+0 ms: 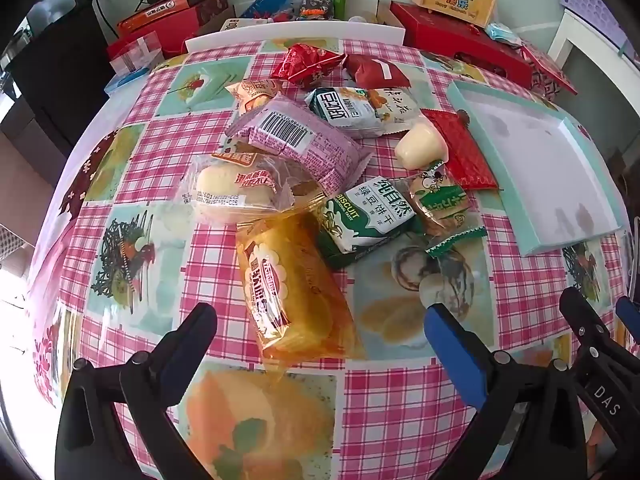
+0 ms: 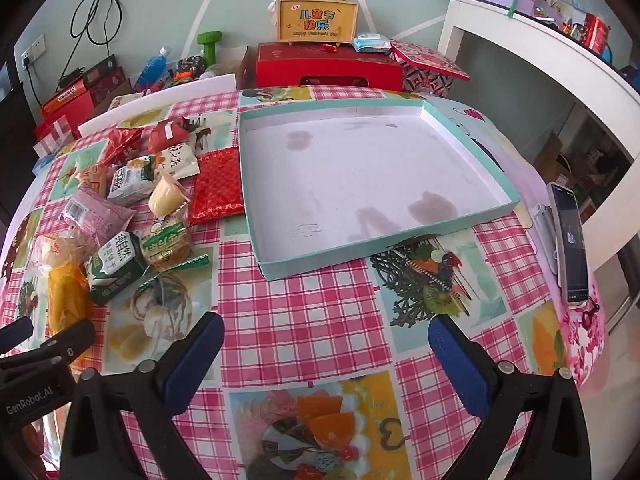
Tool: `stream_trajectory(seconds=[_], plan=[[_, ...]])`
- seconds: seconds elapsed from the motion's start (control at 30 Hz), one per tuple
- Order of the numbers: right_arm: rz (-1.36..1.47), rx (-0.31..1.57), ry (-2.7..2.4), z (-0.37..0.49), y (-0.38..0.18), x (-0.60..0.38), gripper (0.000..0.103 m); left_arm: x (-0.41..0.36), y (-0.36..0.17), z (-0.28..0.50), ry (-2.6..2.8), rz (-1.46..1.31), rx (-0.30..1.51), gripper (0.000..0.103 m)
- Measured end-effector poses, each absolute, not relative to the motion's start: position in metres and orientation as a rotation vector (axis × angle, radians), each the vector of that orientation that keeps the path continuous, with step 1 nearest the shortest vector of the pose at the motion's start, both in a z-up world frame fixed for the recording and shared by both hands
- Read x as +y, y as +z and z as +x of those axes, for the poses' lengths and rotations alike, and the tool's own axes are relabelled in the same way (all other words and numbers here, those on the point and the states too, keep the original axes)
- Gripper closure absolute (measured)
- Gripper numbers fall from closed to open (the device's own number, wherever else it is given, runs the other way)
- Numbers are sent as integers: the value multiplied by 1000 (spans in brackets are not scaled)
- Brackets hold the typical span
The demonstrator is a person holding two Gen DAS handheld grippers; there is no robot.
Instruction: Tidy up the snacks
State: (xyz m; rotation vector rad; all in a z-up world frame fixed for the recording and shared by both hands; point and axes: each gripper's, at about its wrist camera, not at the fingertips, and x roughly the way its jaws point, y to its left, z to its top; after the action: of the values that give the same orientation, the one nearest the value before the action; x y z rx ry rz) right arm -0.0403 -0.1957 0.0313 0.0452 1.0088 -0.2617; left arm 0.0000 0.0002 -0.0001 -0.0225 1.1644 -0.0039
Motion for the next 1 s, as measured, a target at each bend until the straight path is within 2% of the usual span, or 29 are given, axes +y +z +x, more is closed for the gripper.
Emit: stream_trajectory(seconds=[1.0], plan=[[47, 1009, -260, -40, 30, -194, 0, 2, -1, 0, 14, -12, 1163, 0]])
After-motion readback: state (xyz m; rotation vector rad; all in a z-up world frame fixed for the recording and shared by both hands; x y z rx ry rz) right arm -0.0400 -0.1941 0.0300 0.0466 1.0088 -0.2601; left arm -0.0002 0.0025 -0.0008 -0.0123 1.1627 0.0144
